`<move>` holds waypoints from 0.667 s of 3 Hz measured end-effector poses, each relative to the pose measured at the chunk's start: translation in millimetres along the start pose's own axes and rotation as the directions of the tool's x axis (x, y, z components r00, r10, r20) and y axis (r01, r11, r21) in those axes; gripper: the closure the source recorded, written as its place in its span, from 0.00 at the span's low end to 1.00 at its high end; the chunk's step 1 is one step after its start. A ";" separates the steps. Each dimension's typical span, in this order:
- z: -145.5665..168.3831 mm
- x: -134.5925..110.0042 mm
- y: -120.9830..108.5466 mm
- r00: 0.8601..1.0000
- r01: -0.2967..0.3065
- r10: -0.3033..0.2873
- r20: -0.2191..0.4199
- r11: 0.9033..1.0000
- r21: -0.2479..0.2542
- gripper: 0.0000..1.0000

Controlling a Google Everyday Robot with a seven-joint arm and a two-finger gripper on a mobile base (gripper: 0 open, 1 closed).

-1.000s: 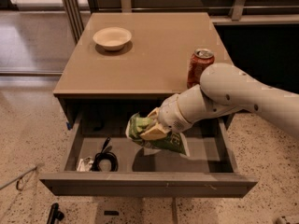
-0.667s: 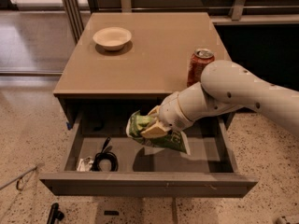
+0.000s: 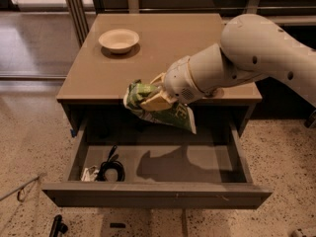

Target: Pick green jalapeno chip bag from top drawer and place on counter

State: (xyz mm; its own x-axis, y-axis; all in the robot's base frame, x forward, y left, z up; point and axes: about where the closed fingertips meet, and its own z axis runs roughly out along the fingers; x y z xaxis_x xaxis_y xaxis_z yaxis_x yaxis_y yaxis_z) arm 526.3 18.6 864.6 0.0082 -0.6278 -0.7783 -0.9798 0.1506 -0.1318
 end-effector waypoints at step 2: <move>-2.2 -2.3 -9.9 1.000 0.007 -0.007 0.005 0.999 0.033 1.00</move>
Offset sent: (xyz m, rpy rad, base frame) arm 0.0223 -0.0081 0.0074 0.0107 -0.0546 -0.0538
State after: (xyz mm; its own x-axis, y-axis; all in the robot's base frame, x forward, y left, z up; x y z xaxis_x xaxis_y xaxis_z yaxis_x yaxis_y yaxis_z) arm 535.5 16.9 869.1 0.0162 -0.6251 -0.7804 -0.9726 0.1713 -0.1574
